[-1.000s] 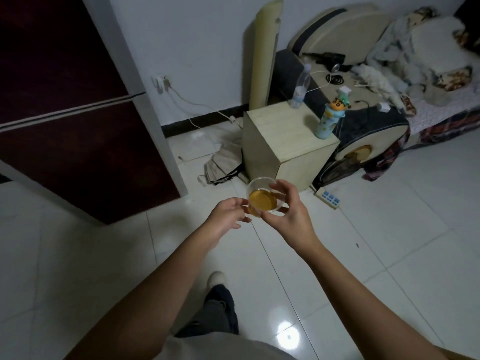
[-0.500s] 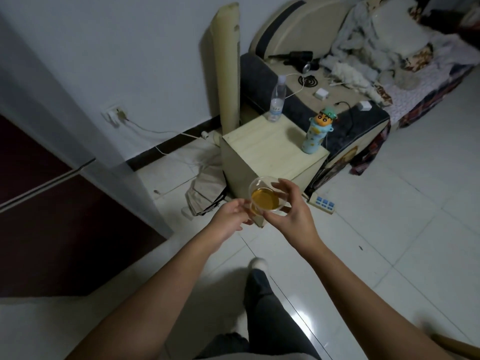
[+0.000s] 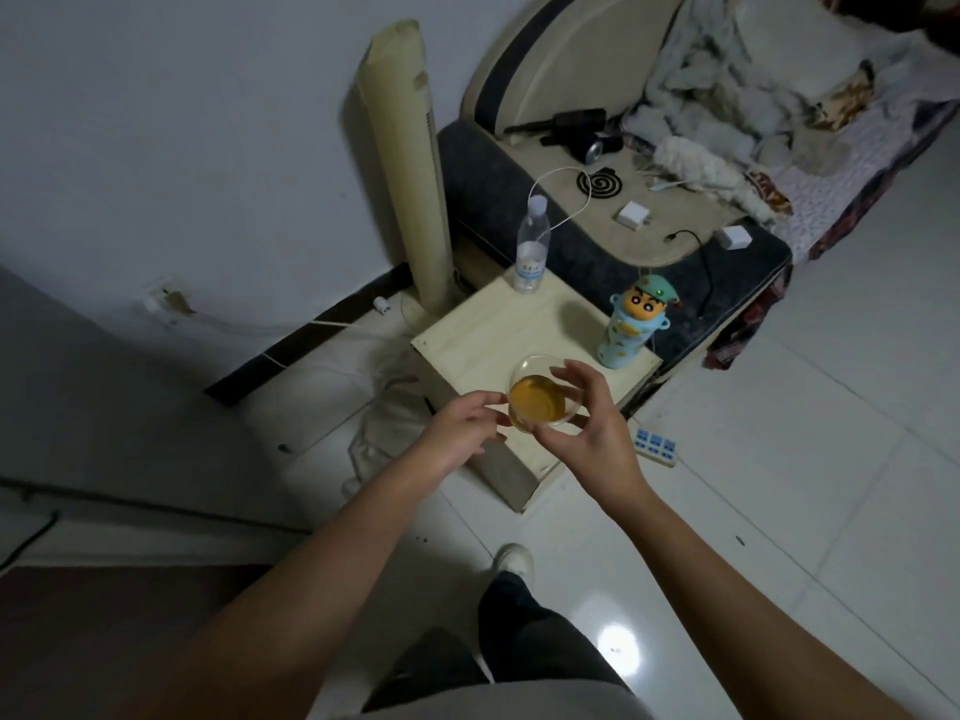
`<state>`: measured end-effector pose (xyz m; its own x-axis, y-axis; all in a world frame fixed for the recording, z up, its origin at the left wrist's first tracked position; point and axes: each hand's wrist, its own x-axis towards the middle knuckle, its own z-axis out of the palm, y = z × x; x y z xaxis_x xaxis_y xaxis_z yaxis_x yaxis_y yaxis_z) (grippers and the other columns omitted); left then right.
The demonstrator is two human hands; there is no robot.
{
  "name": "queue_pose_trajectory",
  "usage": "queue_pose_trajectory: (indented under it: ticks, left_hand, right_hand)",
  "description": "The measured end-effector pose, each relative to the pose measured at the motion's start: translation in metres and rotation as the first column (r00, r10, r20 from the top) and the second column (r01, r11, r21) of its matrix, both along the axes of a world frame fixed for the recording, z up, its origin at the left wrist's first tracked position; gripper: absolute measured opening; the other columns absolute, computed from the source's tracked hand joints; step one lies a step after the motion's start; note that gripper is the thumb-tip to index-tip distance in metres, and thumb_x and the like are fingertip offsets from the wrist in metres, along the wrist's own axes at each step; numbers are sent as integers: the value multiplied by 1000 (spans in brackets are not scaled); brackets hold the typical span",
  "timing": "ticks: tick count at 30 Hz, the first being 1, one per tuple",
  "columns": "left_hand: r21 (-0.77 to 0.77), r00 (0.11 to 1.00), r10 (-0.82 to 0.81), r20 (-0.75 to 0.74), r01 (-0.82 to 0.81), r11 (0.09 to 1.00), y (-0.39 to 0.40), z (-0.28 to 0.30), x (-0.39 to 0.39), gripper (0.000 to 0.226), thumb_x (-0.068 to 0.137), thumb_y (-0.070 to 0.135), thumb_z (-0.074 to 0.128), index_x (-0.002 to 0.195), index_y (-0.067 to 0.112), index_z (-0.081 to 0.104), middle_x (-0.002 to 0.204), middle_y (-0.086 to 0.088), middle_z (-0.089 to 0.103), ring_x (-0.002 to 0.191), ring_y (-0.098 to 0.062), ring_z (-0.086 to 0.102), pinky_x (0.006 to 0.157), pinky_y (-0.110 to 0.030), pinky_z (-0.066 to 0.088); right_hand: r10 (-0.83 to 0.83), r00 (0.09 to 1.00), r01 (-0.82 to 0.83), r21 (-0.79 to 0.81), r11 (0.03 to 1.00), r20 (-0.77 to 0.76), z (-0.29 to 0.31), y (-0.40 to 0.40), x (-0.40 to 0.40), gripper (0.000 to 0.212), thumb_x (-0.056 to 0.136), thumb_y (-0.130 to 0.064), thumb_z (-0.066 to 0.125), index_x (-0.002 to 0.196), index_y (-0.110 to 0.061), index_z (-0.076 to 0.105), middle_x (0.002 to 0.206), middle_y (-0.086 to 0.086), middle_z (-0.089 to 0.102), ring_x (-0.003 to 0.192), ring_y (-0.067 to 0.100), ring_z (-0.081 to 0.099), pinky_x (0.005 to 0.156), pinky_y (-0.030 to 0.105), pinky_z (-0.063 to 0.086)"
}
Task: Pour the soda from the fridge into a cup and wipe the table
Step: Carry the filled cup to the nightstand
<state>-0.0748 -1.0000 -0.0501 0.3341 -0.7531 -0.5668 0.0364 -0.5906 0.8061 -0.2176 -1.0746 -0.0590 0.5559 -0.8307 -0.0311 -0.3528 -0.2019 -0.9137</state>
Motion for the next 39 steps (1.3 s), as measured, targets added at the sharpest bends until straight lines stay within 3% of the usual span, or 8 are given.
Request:
queue_pose_trajectory:
  ticks: [9, 15, 20, 24, 28, 32, 39]
  left_hand:
    - [6, 997, -66, -39, 66, 998, -83, -24, 36, 37, 90, -3, 45, 121, 13, 55, 109, -5, 59, 98, -17, 56, 78, -26, 43]
    - [0, 992, -111, -54, 111, 994, -125, -50, 56, 37, 89, -4, 44, 117, 18, 57, 122, -2, 59, 110, -17, 56, 89, -30, 43]
    - [-13, 992, -121, -41, 121, 993, -155, -76, 67, 45, 87, -8, 42, 124, 15, 55, 116, 0, 59, 101, -9, 56, 91, -25, 44]
    - [6, 980, -197, -29, 197, 980, -173, -112, 75, 48, 87, -6, 43, 126, 19, 55, 122, 0, 60, 110, -12, 56, 97, -29, 42]
    - [21, 969, -247, -31, 247, 969, -185, -152, 80, 47, 86, -6, 44, 120, 24, 57, 112, 4, 63, 111, -13, 56, 91, -25, 43]
    - [56, 961, -275, -39, 277, 959, -196, -189, 83, 50, 84, -11, 43, 127, 13, 54, 114, -2, 63, 112, -16, 56, 93, -26, 42]
    - [84, 955, -295, -21, 296, 952, -203, -226, 86, 49, 84, -9, 44, 125, 15, 56, 105, -1, 63, 103, -15, 56, 86, -24, 42]
  right_hand:
    - [-86, 996, 88, 53, 995, -34, -32, -72, 30, 76, 69, -22, 79, 132, -19, 37, 129, -3, 50, 117, 6, 48, 97, 37, 47]
    - [-175, 983, 179, 67, 982, -63, -59, -100, 47, 75, 70, -21, 79, 133, -17, 38, 127, -1, 53, 113, 3, 49, 89, 16, 45]
    - [-236, 968, 243, 82, 966, -87, -94, -120, 60, 76, 71, -17, 77, 134, -15, 37, 131, 0, 52, 117, 4, 48, 92, 16, 43]
    - [-263, 956, 278, 110, 954, -133, -130, -131, 67, 78, 72, -17, 76, 137, -19, 33, 132, -3, 50, 114, -3, 45, 91, 11, 41]
    - [-274, 946, 301, 158, 941, -170, -169, -139, 73, 80, 72, -14, 76, 137, -19, 31, 133, -5, 49, 114, 1, 45, 96, 26, 45]
    - [-267, 941, 302, 160, 940, -209, -206, -147, 76, 73, 72, -16, 75, 133, -17, 34, 132, -7, 47, 117, 10, 48, 96, 40, 46]
    - [-261, 927, 307, 146, 940, -268, -238, -152, 79, 76, 77, -24, 72, 139, -13, 30, 139, 7, 46, 125, 20, 45, 100, 39, 44]
